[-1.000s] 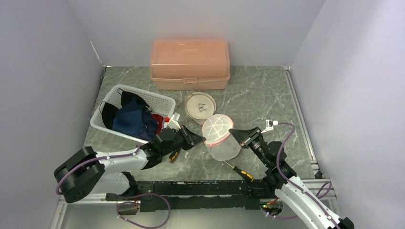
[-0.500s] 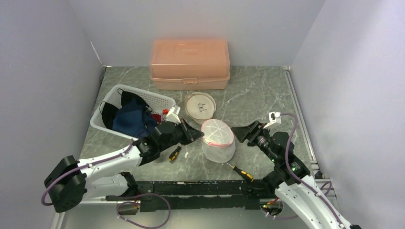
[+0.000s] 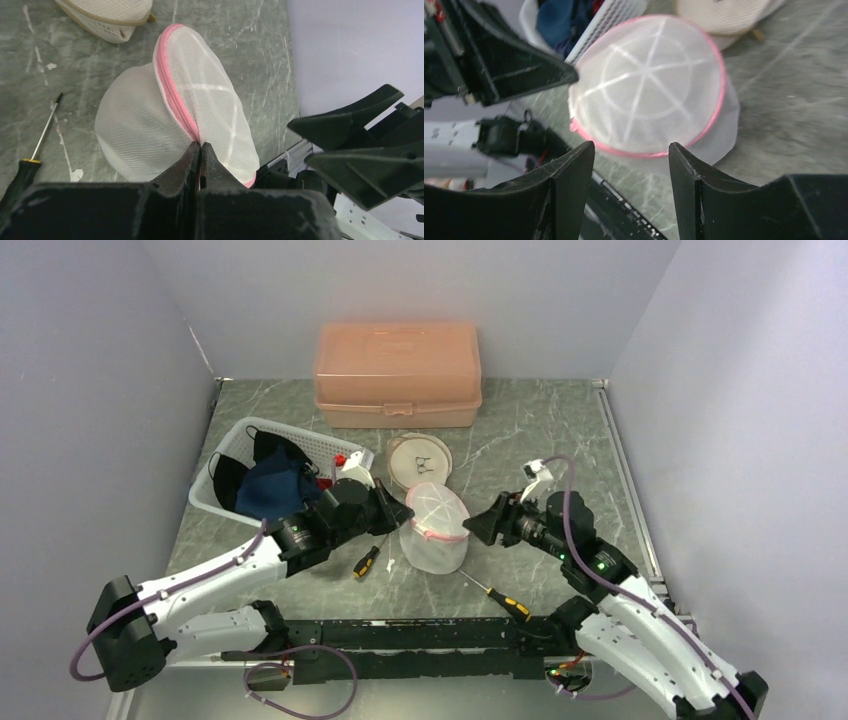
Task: Unzip the laundry bag and remove the bra
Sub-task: Place the laundry bag at the center of the board.
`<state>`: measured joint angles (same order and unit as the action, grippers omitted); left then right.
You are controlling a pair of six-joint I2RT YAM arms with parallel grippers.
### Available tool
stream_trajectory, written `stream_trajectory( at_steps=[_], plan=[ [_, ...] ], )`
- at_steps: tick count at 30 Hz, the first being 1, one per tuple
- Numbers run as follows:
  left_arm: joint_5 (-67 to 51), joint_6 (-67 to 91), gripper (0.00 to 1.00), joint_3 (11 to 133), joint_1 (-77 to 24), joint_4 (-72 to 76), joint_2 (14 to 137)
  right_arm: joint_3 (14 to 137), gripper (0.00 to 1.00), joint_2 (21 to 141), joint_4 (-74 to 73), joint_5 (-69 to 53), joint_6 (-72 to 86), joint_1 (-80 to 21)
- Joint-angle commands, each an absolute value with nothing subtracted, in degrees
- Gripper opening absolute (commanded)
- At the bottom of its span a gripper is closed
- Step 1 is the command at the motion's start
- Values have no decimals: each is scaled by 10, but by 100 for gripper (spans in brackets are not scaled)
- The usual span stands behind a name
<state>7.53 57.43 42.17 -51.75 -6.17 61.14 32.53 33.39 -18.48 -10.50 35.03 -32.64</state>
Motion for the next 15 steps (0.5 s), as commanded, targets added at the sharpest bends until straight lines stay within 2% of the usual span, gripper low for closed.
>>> stream_trajectory(
  at_steps=[1, 3, 6, 15],
  plan=[
    [123, 571, 3, 461, -521, -106, 584, 352, 60, 374, -88, -228, 337, -356],
    [135, 583, 3, 460, -524, -112, 582, 350, 60, 397, -44, -261, 353, -374],
    [141, 591, 3, 459, -527, -107, 586, 341, 61, 411, -3, -250, 369, -405],
    [180, 601, 3, 471, -543, -111, 625, 336, 56, 479, 20, -91, 395, -514]
  ],
)
